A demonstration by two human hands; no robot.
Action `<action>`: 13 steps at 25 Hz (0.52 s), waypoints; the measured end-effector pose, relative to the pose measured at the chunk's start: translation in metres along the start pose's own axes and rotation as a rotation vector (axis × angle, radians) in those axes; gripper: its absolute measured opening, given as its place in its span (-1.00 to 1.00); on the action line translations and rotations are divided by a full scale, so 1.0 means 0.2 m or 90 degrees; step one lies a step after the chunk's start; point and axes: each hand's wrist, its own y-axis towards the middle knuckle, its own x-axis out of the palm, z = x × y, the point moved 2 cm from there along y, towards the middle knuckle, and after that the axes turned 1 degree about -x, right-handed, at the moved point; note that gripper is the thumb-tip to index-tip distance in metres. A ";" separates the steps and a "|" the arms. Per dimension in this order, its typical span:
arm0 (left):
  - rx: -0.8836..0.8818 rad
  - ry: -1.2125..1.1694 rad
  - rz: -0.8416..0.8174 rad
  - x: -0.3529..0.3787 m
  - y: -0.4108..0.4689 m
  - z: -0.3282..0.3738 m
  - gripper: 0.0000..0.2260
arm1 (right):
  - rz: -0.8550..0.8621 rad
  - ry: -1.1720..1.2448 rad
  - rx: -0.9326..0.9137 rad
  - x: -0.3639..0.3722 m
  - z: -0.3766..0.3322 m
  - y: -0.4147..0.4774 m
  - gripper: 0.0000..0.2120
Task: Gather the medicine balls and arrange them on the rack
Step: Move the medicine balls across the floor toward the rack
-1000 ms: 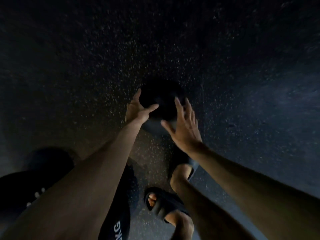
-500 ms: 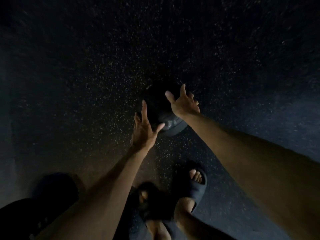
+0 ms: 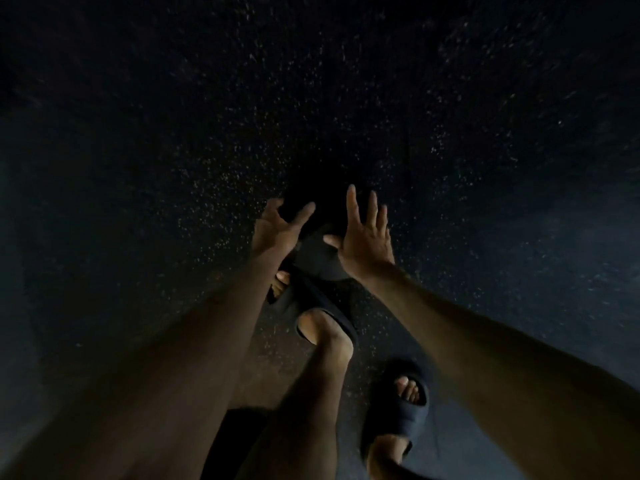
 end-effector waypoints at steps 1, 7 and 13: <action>0.044 -0.005 0.016 -0.02 0.00 0.01 -0.33 | -0.010 0.007 0.026 -0.06 -0.04 0.12 -0.09; 0.232 0.098 -0.041 0.00 -0.02 0.12 0.01 | 0.025 0.091 0.205 -0.33 -0.22 0.59 -0.23; 0.042 0.109 -0.092 -0.17 0.41 0.55 -0.07 | 0.094 0.036 -0.039 -0.38 -0.22 0.41 -0.20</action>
